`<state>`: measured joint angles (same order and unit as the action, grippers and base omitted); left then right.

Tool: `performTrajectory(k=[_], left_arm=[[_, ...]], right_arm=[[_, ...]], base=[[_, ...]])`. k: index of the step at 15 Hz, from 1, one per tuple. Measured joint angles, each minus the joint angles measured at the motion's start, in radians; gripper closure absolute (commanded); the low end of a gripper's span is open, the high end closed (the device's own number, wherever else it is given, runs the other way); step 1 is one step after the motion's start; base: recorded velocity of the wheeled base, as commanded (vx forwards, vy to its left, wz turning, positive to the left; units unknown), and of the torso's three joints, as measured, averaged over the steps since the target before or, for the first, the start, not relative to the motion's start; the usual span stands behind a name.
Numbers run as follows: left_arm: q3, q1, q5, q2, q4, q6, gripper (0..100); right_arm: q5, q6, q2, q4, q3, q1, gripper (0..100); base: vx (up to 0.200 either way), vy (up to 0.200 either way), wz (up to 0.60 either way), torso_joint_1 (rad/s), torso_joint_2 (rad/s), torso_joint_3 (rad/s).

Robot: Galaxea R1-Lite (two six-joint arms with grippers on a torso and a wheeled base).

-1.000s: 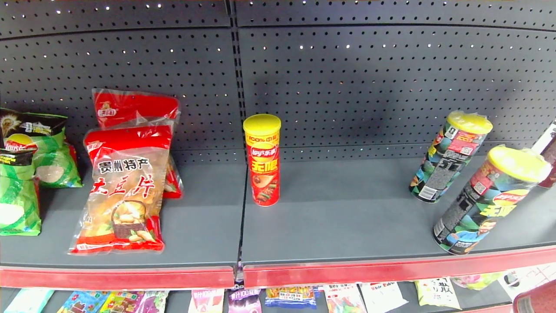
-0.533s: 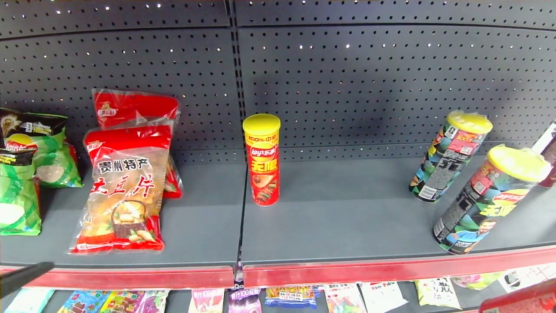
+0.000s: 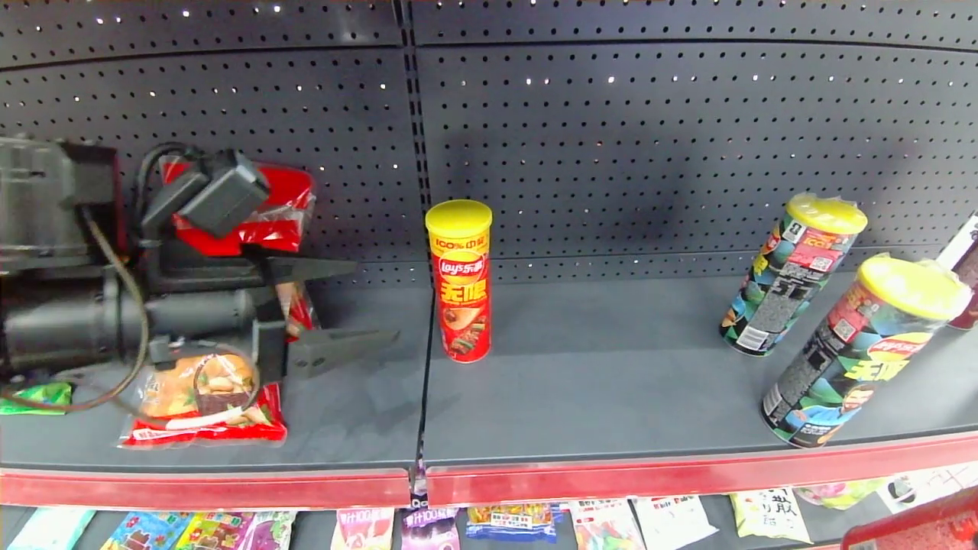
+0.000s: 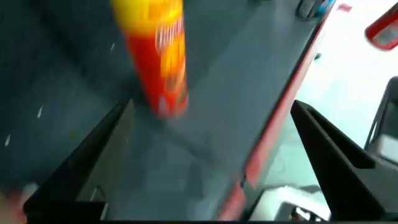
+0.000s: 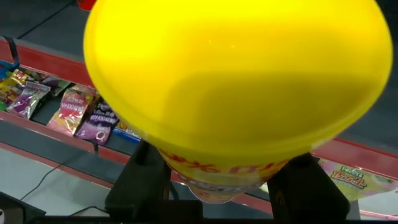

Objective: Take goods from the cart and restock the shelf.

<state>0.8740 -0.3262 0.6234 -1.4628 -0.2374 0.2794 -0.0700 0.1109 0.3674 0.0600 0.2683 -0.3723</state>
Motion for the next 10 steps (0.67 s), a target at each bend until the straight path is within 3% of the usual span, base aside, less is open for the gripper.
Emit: performTrajectory(k=[2, 4, 10], left_arm=[[0.108, -0.034, 0.045, -0.141, -0.034, -0.001, 0], [0.173, -0.048, 0.053, -0.232, -0.044, 0.000, 0], [0.241, -0.014, 0.045, -0.339, -0.046, 0.007, 0]], right_arm=[[0.000, 0.000, 0.001, 0.001, 0.000, 0.001, 100], [-0.004, 0.000, 0.002, 0.002, 0.000, 0.001, 100], [-0.004, -0.001, 0.009, 0.003, -0.004, 0.002, 100]], base=[[0.000, 0.000, 0.00, 0.000, 0.00, 0.000], [0.000, 0.000, 0.00, 0.000, 0.00, 0.000], [0.000, 0.000, 0.00, 0.000, 0.00, 0.000]])
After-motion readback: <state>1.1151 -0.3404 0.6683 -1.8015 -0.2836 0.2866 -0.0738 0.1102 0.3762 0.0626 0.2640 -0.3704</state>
